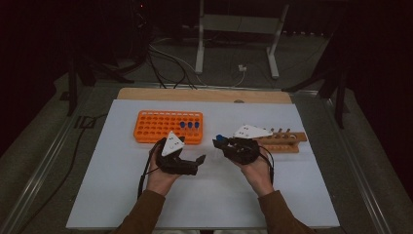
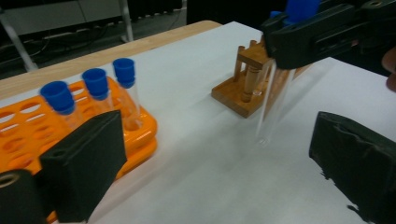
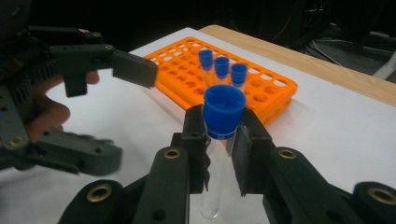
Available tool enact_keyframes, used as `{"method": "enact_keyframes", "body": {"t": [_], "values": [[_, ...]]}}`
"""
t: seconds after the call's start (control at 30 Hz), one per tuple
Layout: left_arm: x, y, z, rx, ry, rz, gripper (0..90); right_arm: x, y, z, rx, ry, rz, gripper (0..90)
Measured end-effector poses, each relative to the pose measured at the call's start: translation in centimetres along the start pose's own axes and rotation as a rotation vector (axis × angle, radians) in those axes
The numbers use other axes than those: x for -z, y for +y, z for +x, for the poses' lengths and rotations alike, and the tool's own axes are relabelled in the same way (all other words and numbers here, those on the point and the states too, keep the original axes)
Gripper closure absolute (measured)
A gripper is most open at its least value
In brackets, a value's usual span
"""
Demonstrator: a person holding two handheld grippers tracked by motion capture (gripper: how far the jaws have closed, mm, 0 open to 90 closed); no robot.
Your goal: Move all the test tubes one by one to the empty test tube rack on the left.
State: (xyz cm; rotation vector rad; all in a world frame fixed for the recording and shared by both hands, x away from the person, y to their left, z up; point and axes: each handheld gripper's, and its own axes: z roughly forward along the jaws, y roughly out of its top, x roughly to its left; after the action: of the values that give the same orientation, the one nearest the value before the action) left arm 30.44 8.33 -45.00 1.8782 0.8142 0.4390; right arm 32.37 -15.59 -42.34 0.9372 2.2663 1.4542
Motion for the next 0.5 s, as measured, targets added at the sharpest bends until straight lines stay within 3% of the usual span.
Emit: {"method": "enact_keyframes", "body": {"t": [0.37, 0.5], "values": [[-1.2, 0.6, -1.4, -0.062, -0.018, 0.017, 24.1, -0.9, 0.1, 1.0, 0.002, 0.031, 0.002, 77.1], [-1.5, 0.7, -1.7, -0.07, -0.019, 0.009, 40.4, -1.0, 0.2, 1.3, 0.007, 0.039, -0.002, 77.1]]}}
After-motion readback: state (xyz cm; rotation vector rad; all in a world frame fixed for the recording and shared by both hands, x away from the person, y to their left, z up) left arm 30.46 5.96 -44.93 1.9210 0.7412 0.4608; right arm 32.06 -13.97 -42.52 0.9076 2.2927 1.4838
